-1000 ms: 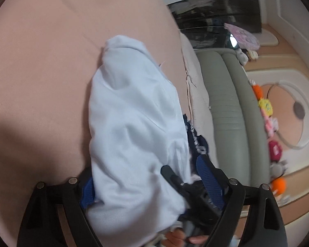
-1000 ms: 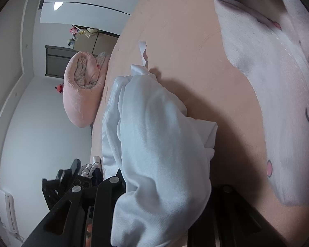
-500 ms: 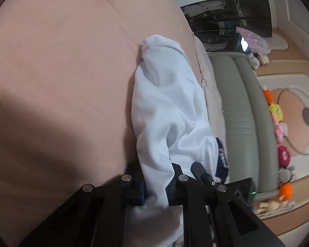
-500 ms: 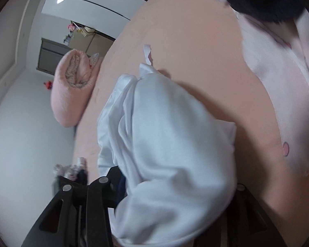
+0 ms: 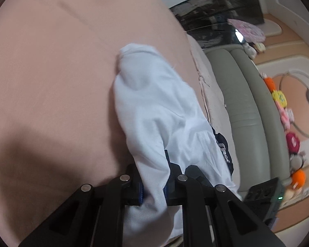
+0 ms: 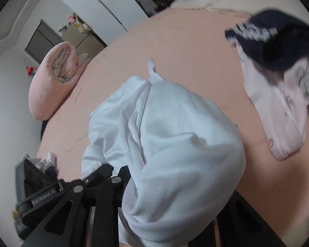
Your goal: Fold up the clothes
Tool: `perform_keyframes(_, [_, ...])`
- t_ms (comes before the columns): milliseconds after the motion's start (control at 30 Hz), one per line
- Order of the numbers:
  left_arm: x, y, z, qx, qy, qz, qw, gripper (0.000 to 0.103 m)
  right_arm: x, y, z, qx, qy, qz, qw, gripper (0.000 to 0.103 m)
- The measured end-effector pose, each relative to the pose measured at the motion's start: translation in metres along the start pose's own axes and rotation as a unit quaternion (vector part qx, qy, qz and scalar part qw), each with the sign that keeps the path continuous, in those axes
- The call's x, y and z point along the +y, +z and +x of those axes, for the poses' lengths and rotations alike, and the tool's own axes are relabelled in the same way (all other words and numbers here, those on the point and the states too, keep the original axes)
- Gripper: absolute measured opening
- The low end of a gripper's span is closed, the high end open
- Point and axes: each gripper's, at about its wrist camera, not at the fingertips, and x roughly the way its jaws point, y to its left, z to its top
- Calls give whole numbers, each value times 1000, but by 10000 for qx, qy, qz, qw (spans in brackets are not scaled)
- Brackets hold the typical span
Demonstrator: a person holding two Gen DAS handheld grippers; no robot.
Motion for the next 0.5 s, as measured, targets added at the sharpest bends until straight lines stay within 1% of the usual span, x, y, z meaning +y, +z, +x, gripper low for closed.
perform_keyframes(100, [-18, 2, -2, -88, 83, 413, 9991, 11, 22, 2, -10, -113, -151, -511, 9985, 22])
perform_keyframes(233, [-35, 6, -8, -252, 123, 699, 9972, 11, 46, 8, -21, -250, -291, -966, 9946, 22])
perform_keyframes(300, [-36, 8, -13, -322, 64, 724, 9968, 11, 53, 12, -27, -293, -280, -1037, 9938, 22])
perform_keyframes(400, [-35, 13, -18, -373, -29, 594, 9975, 11, 62, 19, -33, -316, -214, -1046, 9938, 22])
perform_keyframes(500, [-33, 11, -26, -378, -7, 608, 9974, 11, 68, 23, -36, -304, -217, -1138, 9928, 22])
